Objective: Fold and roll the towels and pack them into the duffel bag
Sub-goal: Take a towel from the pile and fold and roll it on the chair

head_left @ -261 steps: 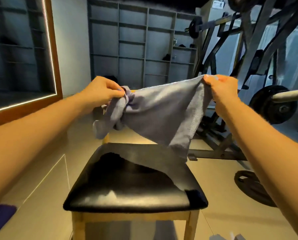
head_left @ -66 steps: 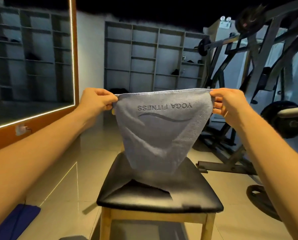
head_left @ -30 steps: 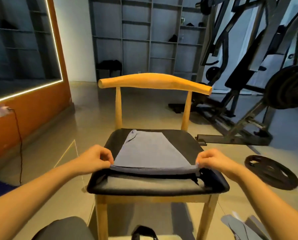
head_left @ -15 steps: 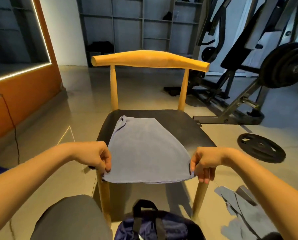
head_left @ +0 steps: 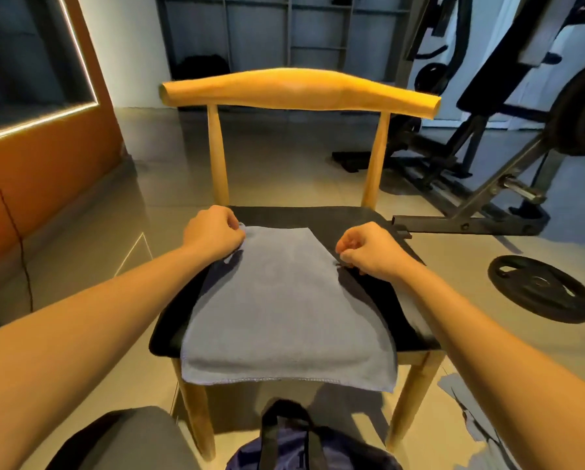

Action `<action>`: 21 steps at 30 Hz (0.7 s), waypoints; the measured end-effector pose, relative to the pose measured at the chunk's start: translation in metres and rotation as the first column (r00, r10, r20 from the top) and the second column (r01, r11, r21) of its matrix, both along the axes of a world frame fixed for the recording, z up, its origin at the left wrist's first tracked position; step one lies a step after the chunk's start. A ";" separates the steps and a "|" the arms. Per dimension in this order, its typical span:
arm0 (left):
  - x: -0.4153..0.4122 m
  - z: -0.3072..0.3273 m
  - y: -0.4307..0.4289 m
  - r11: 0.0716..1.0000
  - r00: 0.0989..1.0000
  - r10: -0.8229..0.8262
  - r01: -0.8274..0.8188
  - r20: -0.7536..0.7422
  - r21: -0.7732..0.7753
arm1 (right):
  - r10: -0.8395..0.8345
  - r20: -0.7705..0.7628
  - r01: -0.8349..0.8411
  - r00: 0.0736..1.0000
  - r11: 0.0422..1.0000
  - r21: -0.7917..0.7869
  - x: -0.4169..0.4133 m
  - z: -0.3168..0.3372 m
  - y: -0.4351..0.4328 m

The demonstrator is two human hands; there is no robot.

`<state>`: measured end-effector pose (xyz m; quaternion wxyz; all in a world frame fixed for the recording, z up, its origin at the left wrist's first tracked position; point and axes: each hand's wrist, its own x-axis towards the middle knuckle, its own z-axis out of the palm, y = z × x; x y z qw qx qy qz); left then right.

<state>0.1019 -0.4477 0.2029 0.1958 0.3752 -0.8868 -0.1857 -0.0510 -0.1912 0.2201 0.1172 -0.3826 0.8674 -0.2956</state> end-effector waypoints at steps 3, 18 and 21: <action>-0.015 -0.005 -0.022 0.998 0.998 0.064 -0.064 -0.024 -0.011 | 0.055 -0.120 -0.058 0.991 0.998 -0.017 -0.006 -0.013 -0.035; -0.050 0.014 -0.075 0.884 0.968 -0.139 0.027 0.208 0.467 | 0.287 -0.091 -0.258 0.954 0.935 0.242 -0.045 -0.023 -0.090; -0.043 0.018 -0.086 0.849 0.974 -0.123 0.002 0.193 0.528 | 0.277 -0.067 -0.257 0.959 0.942 0.215 -0.047 -0.024 -0.093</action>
